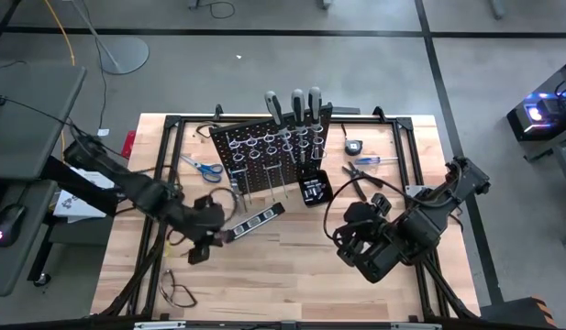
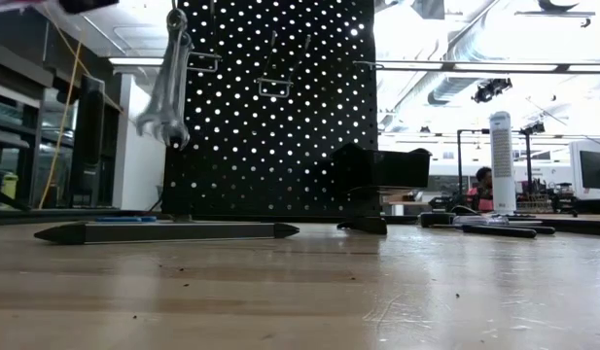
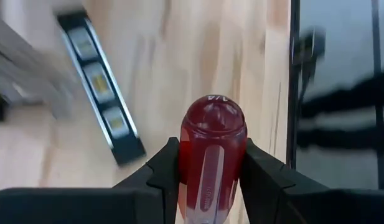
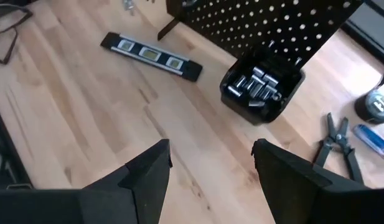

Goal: Hang tools onto peg board
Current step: Hang the red transparent screwdriver on the pegboard

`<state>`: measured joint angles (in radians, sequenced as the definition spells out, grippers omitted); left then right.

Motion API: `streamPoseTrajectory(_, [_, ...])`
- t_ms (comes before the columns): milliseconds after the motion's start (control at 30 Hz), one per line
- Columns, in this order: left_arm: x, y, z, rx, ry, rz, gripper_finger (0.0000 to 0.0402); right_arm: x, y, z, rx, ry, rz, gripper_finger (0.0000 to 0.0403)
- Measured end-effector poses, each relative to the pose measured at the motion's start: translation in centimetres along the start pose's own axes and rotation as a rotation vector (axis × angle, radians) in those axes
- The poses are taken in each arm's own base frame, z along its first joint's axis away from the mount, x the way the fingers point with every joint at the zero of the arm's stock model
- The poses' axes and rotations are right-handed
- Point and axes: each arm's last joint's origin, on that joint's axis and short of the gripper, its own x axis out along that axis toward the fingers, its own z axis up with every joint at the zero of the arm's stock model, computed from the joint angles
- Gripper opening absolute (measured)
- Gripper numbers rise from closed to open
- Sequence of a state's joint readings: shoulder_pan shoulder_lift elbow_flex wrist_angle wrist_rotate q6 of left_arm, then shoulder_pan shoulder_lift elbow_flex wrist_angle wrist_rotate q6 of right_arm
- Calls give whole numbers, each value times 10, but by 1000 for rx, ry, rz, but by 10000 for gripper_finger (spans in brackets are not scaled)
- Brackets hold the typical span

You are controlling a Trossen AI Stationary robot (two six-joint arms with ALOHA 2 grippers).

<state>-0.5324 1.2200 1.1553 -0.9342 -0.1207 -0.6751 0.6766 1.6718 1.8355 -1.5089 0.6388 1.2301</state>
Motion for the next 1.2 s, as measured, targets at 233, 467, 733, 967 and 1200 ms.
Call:
streamPoseTrajectory(233, [-46, -6, 36, -92, -335, -103, 115, 1, -1, 1, -7, -1, -7, 222])
streamPoseTrajectory(467, [-139, -22, 85, -102, -893, -215, 115, 1, -2, 1, 5, -4, -13, 222])
streamPoseTrajectory(733, [-214, 20, 117, -21, -1266, 285, 115, 2, -2, 4, 28, -14, -17, 222])
streamPoseTrajectory(967, [-209, 47, 147, 44, -1352, 291, 115, 5, -3, 7, 29, -17, -25, 222])
streamPoseTrajectory(1200, [-200, 48, 155, 68, -1334, 257, 115, 5, -3, 7, 15, -22, -26, 222])
